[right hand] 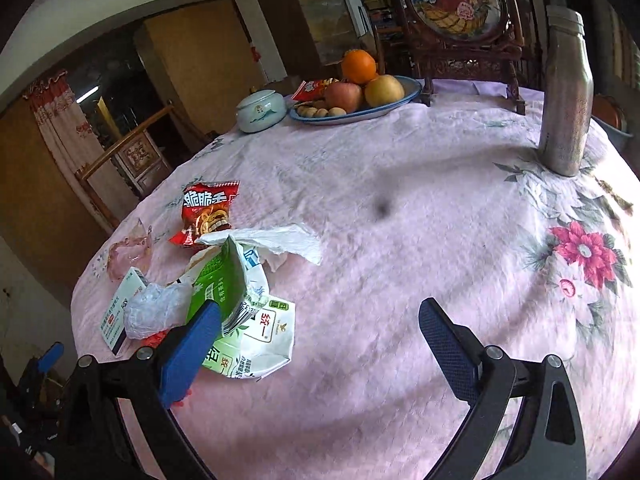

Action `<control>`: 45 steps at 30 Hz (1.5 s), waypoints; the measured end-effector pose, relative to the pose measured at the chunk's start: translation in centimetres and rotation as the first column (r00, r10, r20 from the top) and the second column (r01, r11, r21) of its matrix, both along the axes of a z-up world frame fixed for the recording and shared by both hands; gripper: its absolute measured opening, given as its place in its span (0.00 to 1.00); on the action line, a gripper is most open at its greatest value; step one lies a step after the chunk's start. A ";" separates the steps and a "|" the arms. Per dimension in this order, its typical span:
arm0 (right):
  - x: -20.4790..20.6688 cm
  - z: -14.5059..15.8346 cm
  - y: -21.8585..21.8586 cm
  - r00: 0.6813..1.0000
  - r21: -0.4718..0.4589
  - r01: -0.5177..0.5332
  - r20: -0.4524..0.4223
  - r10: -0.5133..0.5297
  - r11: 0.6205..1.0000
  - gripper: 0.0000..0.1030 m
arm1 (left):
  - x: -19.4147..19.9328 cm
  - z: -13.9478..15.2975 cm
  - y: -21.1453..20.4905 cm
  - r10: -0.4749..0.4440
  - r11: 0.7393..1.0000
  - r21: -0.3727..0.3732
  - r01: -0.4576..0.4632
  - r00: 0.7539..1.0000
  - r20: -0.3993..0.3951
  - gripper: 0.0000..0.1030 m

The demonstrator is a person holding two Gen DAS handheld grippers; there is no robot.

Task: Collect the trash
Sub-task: 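Return both tools over the table toward the medicine box, then grasp the white medicine box with the left tool while the right tool grasps the green tea packet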

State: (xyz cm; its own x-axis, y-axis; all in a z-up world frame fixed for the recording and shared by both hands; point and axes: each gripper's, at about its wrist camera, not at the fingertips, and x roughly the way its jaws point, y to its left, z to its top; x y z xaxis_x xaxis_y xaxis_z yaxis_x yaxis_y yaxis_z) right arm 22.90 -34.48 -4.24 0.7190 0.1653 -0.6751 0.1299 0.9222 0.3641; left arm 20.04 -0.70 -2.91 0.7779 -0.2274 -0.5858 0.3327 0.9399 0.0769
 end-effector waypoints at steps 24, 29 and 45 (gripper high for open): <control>0.2 -0.3 1.3 0.997 0.021 -0.074 -0.013 0.074 0.997 0.95 | 7.3 -2.1 -5.6 -0.136 0.988 0.043 0.145 0.976 -0.169 0.93; 0.2 -0.3 1.1 0.997 0.024 -0.070 -0.015 0.071 0.997 0.95 | 7.5 -2.3 -5.4 -0.134 0.990 0.019 0.140 0.974 -0.185 0.82; -0.1 -0.2 1.3 0.997 0.032 -0.075 -0.011 0.075 0.997 0.95 | 5.3 -2.0 -3.7 -0.128 0.992 -0.023 0.126 0.974 -0.187 0.67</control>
State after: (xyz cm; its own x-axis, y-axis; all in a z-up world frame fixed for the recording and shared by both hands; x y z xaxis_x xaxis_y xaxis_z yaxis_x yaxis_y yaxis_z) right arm 22.81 -33.17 -4.47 0.6953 0.2402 -0.6774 0.0654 0.9174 0.3924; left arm 25.29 -4.45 -4.96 0.6189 -0.3247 -0.7152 0.4569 0.8895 -0.0084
